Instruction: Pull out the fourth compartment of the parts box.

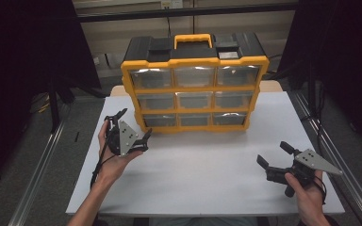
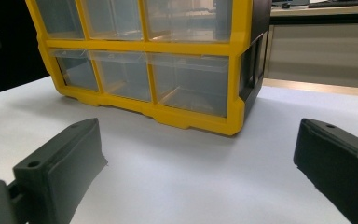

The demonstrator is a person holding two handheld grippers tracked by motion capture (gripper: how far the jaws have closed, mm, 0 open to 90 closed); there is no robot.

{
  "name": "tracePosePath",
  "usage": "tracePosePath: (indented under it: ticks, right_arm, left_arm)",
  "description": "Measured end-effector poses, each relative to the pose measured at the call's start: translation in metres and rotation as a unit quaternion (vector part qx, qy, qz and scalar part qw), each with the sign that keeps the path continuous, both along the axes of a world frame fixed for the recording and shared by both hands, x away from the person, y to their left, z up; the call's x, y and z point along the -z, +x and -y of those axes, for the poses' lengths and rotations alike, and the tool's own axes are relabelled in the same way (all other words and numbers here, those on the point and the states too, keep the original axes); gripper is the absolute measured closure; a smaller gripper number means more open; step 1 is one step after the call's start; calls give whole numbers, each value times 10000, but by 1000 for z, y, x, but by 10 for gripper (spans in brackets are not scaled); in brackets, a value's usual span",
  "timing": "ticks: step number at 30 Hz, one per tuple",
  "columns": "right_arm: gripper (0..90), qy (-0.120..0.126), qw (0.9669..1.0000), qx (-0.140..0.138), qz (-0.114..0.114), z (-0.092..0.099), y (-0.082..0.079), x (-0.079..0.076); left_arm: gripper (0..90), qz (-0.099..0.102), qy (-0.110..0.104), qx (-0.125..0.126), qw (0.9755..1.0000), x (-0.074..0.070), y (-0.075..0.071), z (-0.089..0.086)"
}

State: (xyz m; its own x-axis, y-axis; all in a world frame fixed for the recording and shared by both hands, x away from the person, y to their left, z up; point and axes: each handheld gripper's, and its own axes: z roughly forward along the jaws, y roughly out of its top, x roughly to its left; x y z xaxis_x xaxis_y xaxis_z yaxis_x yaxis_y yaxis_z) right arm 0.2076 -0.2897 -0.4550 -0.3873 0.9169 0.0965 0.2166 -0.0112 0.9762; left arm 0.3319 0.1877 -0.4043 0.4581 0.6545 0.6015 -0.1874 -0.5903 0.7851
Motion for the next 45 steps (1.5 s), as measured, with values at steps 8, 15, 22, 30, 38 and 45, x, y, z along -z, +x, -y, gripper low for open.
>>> tracePosePath:
  ticks: [8, 15, 22, 30, 38, 45]
  right_arm:
    - [11, -13, 10000, -44, -32, 0, -1, 0]
    - [11, -24, 10000, -34, -12, -1, 1, 0]
    - [10, -19, 10000, -47, -14, -1, 0, 0]
    - [10, -36, 10000, -32, 9, -1, 0, 0]
    - [6, -12, 10000, 15, 31, 0, -1, 0]
    - [6, -13, 10000, 20, 10, 1, -2, 0]
  left_arm:
    - [30, 523, 569, 52, 9970, -7, 3, 2]
    - [40, 949, 1104, 33, 9893, -13, 10, 11]
    - [53, 1255, 1807, -93, 9755, -13, 16, 19]
    - [74, 1573, 2351, -219, 9589, -13, 19, 27]
    - [85, 1705, 2474, -379, 9530, -13, 30, 33]
    - [137, 1910, 3155, -456, 9284, -3, 29, 37]
